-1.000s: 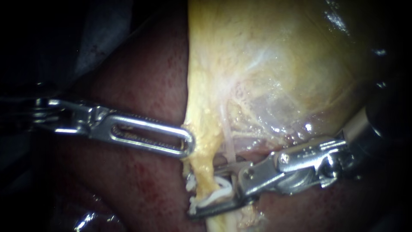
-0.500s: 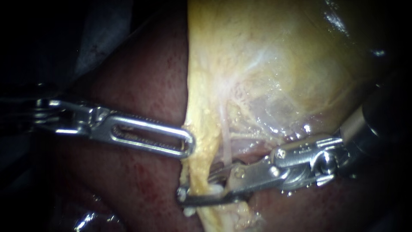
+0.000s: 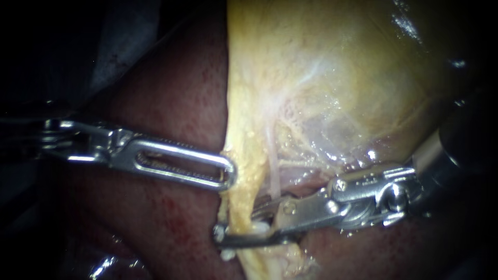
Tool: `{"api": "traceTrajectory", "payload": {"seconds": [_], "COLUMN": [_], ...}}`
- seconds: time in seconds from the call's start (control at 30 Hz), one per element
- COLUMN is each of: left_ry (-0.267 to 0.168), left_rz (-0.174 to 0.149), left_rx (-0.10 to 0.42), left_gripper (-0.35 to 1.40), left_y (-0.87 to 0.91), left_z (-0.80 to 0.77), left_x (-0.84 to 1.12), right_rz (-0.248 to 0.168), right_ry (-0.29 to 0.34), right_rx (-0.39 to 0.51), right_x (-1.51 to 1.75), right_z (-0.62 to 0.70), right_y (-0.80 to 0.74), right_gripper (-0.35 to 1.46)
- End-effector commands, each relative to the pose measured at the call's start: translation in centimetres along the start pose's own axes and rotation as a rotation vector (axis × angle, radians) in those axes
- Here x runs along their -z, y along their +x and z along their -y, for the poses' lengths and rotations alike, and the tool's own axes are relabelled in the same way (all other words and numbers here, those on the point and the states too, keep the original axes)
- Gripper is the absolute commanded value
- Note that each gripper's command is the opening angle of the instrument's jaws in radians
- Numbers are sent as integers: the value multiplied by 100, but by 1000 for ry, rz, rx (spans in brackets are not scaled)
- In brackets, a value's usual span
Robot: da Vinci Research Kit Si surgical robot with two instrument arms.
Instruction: Clipping second clip left tube
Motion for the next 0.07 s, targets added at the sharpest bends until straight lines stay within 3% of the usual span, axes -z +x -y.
{"api": "traceTrajectory", "payload": {"seconds": [0.03,0.07], "left_ry": [-1,-1], "left_rz": [0,0], "left_rx": [1,1], "left_gripper": [-35,-35], "left_y": [0,0], "left_z": [0,0], "left_x": [0,0], "right_rz": [0,0], "right_ry": [0,0], "right_rx": [0,0], "right_x": [0,0], "right_z": [0,0], "right_y": [0,-1], "right_gripper": [-35,-35]}}
